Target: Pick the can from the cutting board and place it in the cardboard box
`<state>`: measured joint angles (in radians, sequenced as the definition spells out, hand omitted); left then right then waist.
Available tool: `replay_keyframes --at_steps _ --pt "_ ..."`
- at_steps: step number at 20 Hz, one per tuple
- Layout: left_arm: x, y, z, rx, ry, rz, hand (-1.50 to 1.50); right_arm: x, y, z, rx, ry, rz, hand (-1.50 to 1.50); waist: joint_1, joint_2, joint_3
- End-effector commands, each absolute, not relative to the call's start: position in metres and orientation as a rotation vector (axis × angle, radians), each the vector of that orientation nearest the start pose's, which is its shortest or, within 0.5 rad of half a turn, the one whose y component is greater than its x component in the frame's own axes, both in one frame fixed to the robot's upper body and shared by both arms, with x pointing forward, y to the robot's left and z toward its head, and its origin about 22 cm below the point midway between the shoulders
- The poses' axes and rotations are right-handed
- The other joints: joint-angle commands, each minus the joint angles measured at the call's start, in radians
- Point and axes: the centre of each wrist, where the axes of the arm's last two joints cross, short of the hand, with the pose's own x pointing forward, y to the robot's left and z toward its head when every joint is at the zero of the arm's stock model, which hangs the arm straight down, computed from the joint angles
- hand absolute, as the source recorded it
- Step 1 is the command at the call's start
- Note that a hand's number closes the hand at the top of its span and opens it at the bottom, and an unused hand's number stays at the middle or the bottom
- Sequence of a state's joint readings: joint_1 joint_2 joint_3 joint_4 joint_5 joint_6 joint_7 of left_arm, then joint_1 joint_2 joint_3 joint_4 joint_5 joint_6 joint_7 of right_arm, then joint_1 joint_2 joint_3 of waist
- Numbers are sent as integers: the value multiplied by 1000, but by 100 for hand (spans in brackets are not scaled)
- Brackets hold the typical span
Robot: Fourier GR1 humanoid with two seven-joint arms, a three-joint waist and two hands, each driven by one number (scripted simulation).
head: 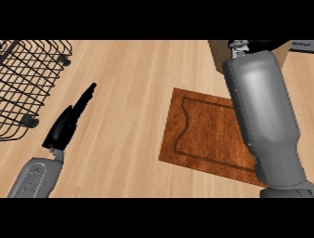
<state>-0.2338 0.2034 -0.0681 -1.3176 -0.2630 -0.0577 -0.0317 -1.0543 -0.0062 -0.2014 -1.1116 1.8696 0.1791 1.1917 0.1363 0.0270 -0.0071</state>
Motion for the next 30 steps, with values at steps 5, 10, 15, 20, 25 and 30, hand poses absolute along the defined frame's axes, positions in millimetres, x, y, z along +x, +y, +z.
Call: replay_keyframes --at_steps 5,10,15,20,25,30 --pt "303 253 10 262 -1514 -486 0 440 -109 252 -1816 -340 48 150 -47 -2 4" --pt "289 275 1 303 -1502 -471 0 451 -128 230 -1714 -255 63 150 -66 -12 6" --pt "289 269 -2 281 -1501 -474 0 456 -166 211 -1384 -286 -31 -150 -70 -9 8" --pt "297 277 -2 275 -1498 -464 0 461 -150 185 -1394 -498 -48 -150 -70 -5 6" --pt "289 268 -3 290 -1504 -458 0 453 -158 213 -1485 -877 -238 -150 -78 -10 8" --pt "288 262 -8 271 -1491 -456 0 452 -170 191 -1436 -999 -447 -150 -73 -7 8"
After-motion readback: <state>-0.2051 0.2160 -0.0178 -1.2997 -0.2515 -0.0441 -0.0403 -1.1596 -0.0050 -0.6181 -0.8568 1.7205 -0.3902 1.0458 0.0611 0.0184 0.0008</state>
